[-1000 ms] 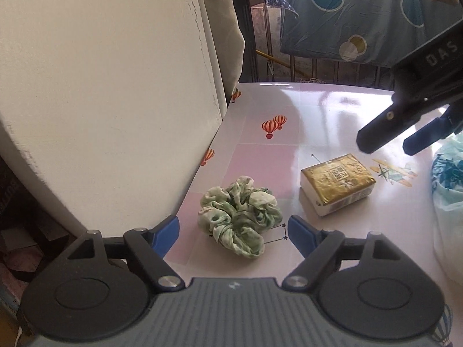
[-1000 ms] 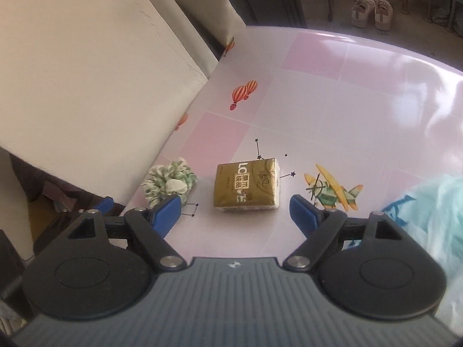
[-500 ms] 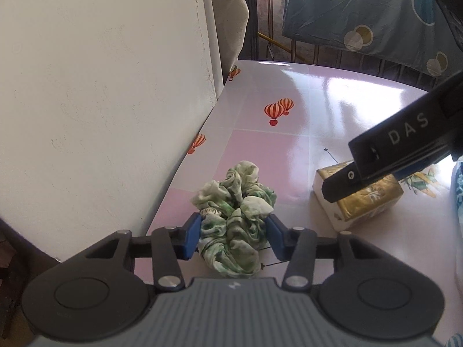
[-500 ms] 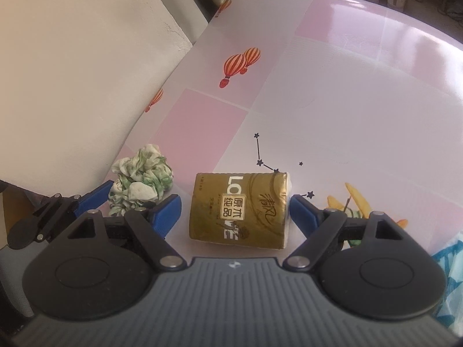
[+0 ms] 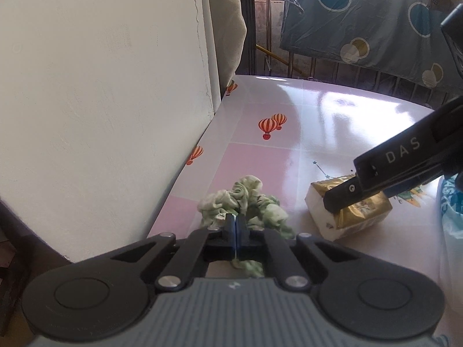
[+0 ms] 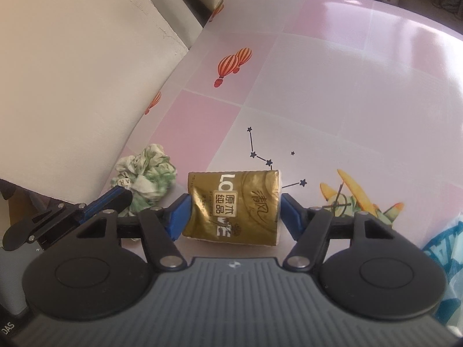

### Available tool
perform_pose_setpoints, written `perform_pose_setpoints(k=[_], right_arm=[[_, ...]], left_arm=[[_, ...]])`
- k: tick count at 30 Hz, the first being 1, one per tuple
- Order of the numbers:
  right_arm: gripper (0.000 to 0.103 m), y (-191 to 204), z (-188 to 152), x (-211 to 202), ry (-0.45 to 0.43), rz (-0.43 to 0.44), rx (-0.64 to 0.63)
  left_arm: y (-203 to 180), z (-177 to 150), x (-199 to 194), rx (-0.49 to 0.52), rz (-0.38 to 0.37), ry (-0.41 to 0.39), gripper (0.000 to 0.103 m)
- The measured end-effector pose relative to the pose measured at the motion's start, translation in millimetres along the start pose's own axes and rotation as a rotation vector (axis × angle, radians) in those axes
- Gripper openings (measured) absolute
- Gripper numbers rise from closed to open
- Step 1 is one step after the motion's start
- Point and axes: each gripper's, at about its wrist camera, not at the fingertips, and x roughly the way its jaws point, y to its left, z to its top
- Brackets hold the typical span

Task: Organize soft objects
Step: 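Carry the tissue pack and scrunchie with both grippers over the box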

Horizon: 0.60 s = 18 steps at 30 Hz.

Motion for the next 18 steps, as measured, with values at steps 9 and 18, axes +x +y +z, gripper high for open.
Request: perform_pose_setpoints(k=[9,18], right_arm=[[0.064,-9,-15,-36,-0.035,0.022,0.068],[0.065,-25,-57,-126,-0.15,0.087,0.131]], left_arm=[[10,-10,-28,-0.062,-0.083,-0.016,0.001],[14,-20,-73,-0.129,-0.177,-0.037,0.001]])
